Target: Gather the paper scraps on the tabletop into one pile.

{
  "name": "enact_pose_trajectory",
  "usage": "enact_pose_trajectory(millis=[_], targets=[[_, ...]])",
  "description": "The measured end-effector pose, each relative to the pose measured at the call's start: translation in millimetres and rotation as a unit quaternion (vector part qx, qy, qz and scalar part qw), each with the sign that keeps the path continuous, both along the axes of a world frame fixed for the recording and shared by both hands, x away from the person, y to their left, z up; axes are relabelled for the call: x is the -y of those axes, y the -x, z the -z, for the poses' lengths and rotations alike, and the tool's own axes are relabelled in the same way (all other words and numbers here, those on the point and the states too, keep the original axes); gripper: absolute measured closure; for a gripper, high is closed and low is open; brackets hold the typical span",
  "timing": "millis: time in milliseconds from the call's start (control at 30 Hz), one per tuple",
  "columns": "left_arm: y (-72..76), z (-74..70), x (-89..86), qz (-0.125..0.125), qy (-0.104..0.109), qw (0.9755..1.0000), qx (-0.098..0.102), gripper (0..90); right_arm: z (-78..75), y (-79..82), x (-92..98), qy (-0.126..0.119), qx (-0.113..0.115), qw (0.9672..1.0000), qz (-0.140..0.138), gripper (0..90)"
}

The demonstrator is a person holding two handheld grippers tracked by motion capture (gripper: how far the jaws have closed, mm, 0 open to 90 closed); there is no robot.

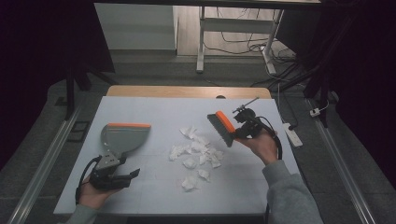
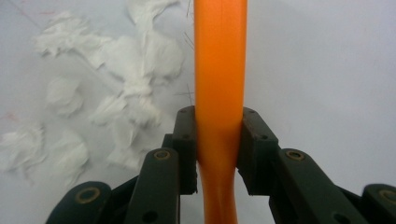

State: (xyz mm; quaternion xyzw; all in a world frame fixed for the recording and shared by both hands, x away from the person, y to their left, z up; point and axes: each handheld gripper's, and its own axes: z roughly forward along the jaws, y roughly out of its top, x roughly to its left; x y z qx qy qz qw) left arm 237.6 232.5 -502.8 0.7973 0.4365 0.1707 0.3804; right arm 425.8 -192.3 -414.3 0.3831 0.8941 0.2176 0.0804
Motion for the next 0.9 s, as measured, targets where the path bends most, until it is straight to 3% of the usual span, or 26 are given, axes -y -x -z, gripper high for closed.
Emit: enact_pose_trajectory(millis=[167,400,467,533,667,733,867,900], targets=[[-2.1,-1.0,3.5,0.009,-0.002,1.0,0.003,30.0,0.5,-29.8,-28.5,0.032,0.023,0.9982,-0.045,70.8],[-4.0,-0.5,9.6,0.023,-0.006,0.9997,0.001,30.0,17.4,-70.7,-70.2,0.092,0.03,0.9895,-0.107,70.9],[-3.9,-0.1,8.7,0.022,-0.007,0.9997,0.0,30.0,22.5,-77.2,-79.0,0.096,0.025,0.988,-0.118,70.9],[-3.7,-0.2,6.9,0.02,-0.004,0.9998,0.0,30.0,26.5,-82.0,-86.0,0.111,0.029,0.9843,-0.134,70.9],[-3.7,-0.5,3.5,0.018,0.002,0.9998,0.002,30.0,31.7,-81.8,-100.9,0.127,0.025,0.9791,-0.157,70.9],[-3.9,-0.2,2.5,0.018,0.004,0.9998,0.001,30.0,32.7,-79.8,-109.0,0.137,0.022,0.9754,-0.172,70.9],[-3.5,-0.3,0.9,0.016,0.005,0.9999,0.002,30.0,34.0,-71.9,-122.9,0.17,0.021,0.9608,-0.218,71.0],[-3.4,-0.4,0.7,0.016,0.005,0.9999,0.002,30.0,34.0,-68.6,-125.1,0.174,0.02,0.9587,-0.224,71.0]])
